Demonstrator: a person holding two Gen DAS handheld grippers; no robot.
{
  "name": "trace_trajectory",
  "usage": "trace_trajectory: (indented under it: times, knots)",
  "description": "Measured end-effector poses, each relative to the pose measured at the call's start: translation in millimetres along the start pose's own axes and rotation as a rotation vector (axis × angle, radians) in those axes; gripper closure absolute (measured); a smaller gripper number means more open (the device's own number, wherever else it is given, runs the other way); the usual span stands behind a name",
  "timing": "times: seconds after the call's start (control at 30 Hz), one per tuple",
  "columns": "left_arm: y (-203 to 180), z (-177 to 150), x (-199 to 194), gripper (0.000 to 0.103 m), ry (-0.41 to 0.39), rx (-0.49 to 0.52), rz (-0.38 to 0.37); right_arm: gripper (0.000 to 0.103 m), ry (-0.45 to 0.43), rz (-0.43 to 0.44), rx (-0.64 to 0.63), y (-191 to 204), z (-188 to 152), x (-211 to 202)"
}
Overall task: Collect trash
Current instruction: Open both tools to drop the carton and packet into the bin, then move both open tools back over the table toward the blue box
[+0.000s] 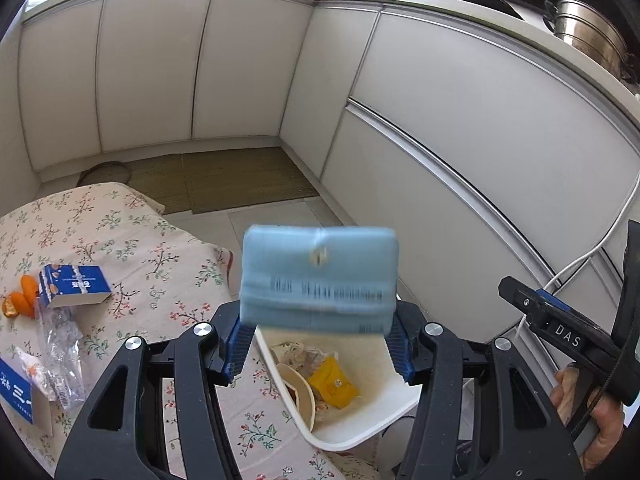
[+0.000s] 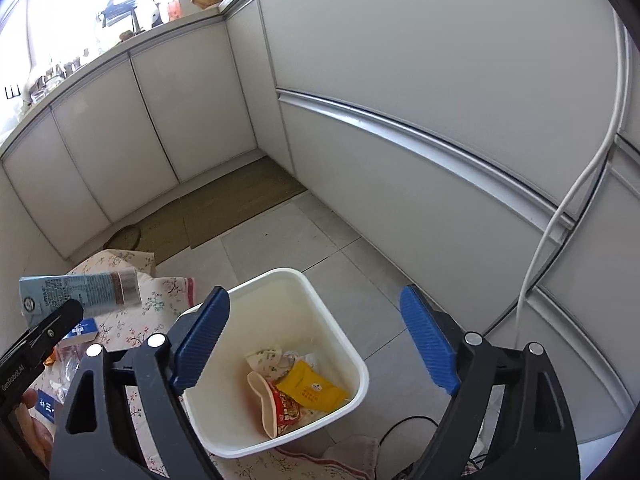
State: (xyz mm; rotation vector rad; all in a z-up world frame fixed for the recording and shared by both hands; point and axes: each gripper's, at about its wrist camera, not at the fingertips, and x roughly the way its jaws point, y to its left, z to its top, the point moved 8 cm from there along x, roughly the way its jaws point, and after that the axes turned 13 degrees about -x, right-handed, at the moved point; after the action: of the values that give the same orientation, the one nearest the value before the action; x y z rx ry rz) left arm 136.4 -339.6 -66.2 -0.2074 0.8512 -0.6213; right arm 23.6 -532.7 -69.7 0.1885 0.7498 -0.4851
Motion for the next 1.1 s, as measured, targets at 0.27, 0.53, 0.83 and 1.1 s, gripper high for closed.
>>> trace_trajectory:
  times: [0.27, 0.53, 0.83, 1.1]
  knots:
    - [-21.6, -15.7, 23.4, 0.041, 0.051, 0.056, -0.049, 0.015, 0.016, -0.037, 0.001, -22.7, -7.5, 4.8]
    - [-13.3, -19.5, 29.5, 0.033, 0.060, 0.057, -0.010, 0.015, 0.007, -0.021, -0.016, -12.3, -6.8, 5.3]
    - [3.8, -14.2, 23.4, 0.016, 0.040, 0.039, 0.064, 0.011, 0.004, 0.014, -0.075, 22.0, -0.4, 7.9]
    - [34.5, -2.9, 8.0, 0.009, 0.018, -0.017, 0.139, 0.011, -0.028, 0.025, -0.154, 65.0, 9.3, 4.3]
